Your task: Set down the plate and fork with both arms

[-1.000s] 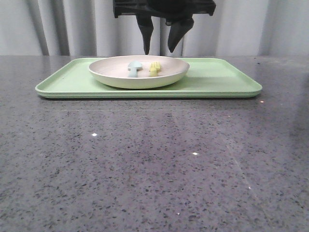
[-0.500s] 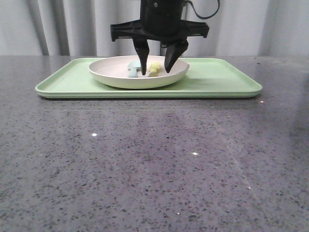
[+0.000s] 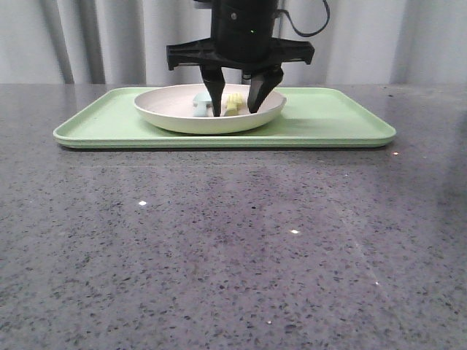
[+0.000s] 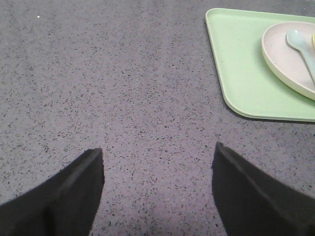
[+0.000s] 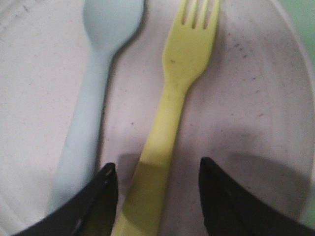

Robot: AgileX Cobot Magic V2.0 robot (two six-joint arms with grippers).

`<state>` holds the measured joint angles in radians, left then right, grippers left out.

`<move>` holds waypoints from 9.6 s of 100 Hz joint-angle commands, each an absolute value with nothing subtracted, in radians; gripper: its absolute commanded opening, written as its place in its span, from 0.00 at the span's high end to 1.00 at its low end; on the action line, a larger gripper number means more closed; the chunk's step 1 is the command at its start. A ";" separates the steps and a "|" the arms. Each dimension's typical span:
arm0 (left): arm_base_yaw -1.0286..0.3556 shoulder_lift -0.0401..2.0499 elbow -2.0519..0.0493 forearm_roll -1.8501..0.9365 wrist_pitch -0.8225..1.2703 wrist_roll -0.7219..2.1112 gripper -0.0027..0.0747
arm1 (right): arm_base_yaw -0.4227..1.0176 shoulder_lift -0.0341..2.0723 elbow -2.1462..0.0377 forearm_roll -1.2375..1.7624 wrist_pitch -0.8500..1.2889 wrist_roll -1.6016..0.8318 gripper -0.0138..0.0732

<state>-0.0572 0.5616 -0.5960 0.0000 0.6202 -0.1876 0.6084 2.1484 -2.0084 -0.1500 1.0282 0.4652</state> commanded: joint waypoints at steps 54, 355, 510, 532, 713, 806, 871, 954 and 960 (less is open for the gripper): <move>-0.053 0.562 -0.622 -0.007 0.542 -0.197 0.37 | 0.608 2.109 -2.044 -0.135 1.002 0.465 0.47; -0.053 0.562 -0.622 -0.007 0.526 -0.197 0.37 | 0.384 1.759 -1.513 -0.030 0.716 0.315 0.71; -0.053 0.562 -0.622 -0.007 0.526 -0.197 0.37 | 0.384 1.804 -1.485 -0.037 0.678 0.316 0.36; -0.053 0.562 -0.622 -0.007 0.526 -0.197 0.37 | 0.384 1.767 -1.485 -0.041 0.664 0.316 0.36; -0.053 0.562 -0.622 -0.007 0.526 -0.197 0.37 | 0.384 0.362 -0.578 -0.445 0.811 0.519 0.36; -0.053 0.562 -0.622 -0.007 0.526 -0.197 0.99 | 0.384 0.362 -0.578 -0.455 0.788 0.519 0.98; -0.053 0.556 -0.596 0.032 0.480 -0.197 0.99 | 0.384 0.362 -0.578 -0.455 0.788 0.519 0.98; -0.126 -0.039 -0.056 0.132 0.024 -0.197 0.99 | 0.384 0.362 -0.578 -0.455 0.788 0.519 0.98; -0.126 -0.032 -0.044 0.141 0.015 -0.197 0.99 | 0.384 0.362 -0.578 -0.455 0.788 0.519 0.98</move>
<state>-0.1181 -0.0031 -0.0313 0.1312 0.1085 -0.1906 0.3898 0.3545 -0.5536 -0.4171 0.8533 0.5179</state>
